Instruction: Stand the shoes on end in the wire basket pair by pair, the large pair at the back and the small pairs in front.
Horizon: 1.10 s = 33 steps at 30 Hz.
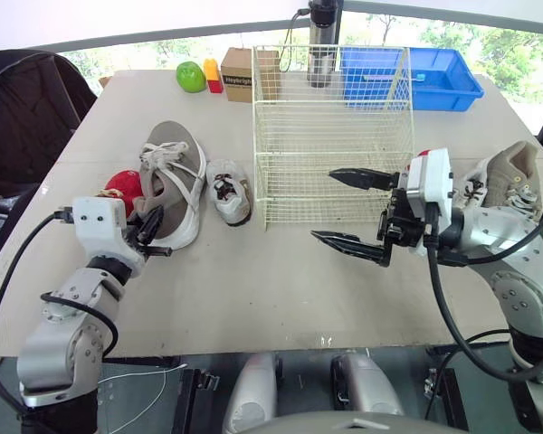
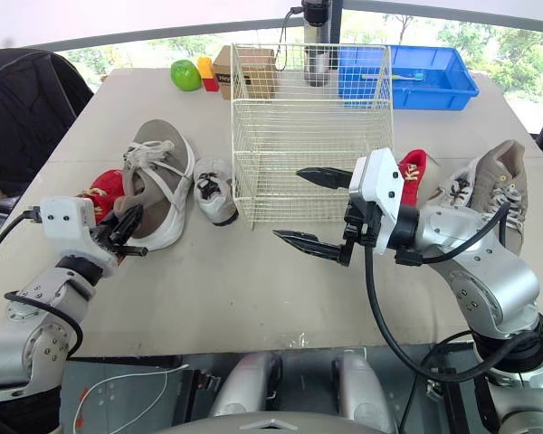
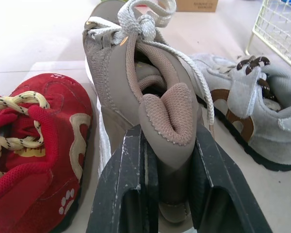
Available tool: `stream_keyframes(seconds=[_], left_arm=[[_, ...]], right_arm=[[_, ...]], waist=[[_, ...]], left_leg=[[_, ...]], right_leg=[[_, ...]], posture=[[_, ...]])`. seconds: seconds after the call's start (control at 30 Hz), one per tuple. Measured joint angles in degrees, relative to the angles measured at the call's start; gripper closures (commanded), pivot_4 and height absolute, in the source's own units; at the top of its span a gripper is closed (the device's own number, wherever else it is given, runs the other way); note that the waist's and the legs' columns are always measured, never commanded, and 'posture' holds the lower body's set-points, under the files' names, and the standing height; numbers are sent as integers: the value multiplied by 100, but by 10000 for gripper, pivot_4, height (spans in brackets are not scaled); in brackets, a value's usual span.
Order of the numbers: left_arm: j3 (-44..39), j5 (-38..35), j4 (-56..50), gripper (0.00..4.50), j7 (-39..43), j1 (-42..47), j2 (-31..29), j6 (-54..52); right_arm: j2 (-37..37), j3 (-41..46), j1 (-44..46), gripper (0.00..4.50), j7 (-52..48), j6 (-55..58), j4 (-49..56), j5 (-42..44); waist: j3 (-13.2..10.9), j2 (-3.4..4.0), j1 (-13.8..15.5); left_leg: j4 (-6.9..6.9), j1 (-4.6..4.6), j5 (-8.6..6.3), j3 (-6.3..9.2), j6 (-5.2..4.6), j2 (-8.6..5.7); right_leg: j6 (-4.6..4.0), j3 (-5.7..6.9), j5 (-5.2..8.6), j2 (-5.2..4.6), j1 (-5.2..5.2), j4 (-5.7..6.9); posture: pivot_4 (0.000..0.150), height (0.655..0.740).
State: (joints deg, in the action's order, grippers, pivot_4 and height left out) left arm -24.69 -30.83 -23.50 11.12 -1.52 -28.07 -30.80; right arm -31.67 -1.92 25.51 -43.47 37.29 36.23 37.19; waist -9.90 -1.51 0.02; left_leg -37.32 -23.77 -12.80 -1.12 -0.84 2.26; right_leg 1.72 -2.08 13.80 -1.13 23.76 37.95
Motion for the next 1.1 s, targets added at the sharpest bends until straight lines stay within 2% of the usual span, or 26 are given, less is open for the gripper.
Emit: stream_keyframes(seconds=[0.17,0.27,0.37,0.5,0.57,0.63,0.7,0.77,0.9,0.97,1.1], left_arm=[[-145,-537,-602,40420,-588,902,395,-13],[-329,-657,-1140,40420,-985,1580,319,-2],[-263,-609,-1219,40420,-978,1960,27,-3],[440,-144,-1080,40420,71,2276,-832,353],[1035,228,-863,40420,1127,2431,-1187,1067],[1303,470,-603,40420,1565,2534,-1336,1467],[1749,972,113,40420,2367,2924,-1572,2335],[2007,1299,563,40420,2868,3127,-1598,3059],[2566,1969,1522,40420,3666,3737,-1573,4611],[2707,2173,1914,40420,3913,4021,-1497,5361],[2843,2327,2584,40420,4209,4408,-1348,6376]], right_arm=[[22,-2,269,1334,146,-24,-199,-102],[14,-1,531,1334,133,-28,-352,-106],[-63,14,1048,1334,110,-14,-643,-117],[-566,366,2504,1334,-107,194,-1321,111],[-1040,587,3418,1334,-428,393,-1787,210],[-1246,392,3760,1334,-668,393,-2119,60],[-1733,-247,4598,1334,-1264,221,-2867,-551],[-1932,-531,5004,1334,-1663,-93,-3298,-1037],[-1781,-1253,5533,1334,-2310,-753,-4217,-1916],[-1670,-1578,5743,1334,-2577,-983,-4565,-2283],[-1539,-1964,5906,1334,-3111,-1568,-5140,-2899]], waist=[[-25,-53,72],[-25,-54,44],[-28,-51,-6],[-38,-43,-16],[-35,-45,-26],[-41,-38,-55],[-64,-5,-73],[-63,-7,-82],[-64,-3,-117],[-64,0,-109],[-65,1,-63]], left_leg=[[-10,-14,0,15,1,2],[-7,-8,0,11,0,-2],[-2,-7,0,4,0,-7],[0,-10,0,7,1,-10],[17,-7,-1,0,0,-2],[22,-14,-1,-9,0,-5],[20,-27,0,-26,-1,-13],[19,-25,-1,-27,-1,-6],[20,-48,0,-47,-1,-2],[3,-102,1,-45,-1,0],[-2,-123,0,-64,-1,-1]], right_leg=[[16,15,-11,3,1,-2],[20,4,-12,3,0,-5],[20,5,-13,11,2,-3],[16,14,-10,12,4,-7],[15,11,-10,8,0,-27],[15,3,-10,9,13,-28],[10,-11,-9,13,45,-11],[14,-11,-10,16,45,-10],[19,-32,-13,22,82,4],[20,-28,-15,22,133,17],[22,-27,-16,11,148,18]], posture=[[1500,7400],[1500,7400],[1500,7400],[1500,7400],[1500,7400],[1500,7400],[1500,7400],[1500,7400],[1500,7400],[1500,7400],[1500,7400]])
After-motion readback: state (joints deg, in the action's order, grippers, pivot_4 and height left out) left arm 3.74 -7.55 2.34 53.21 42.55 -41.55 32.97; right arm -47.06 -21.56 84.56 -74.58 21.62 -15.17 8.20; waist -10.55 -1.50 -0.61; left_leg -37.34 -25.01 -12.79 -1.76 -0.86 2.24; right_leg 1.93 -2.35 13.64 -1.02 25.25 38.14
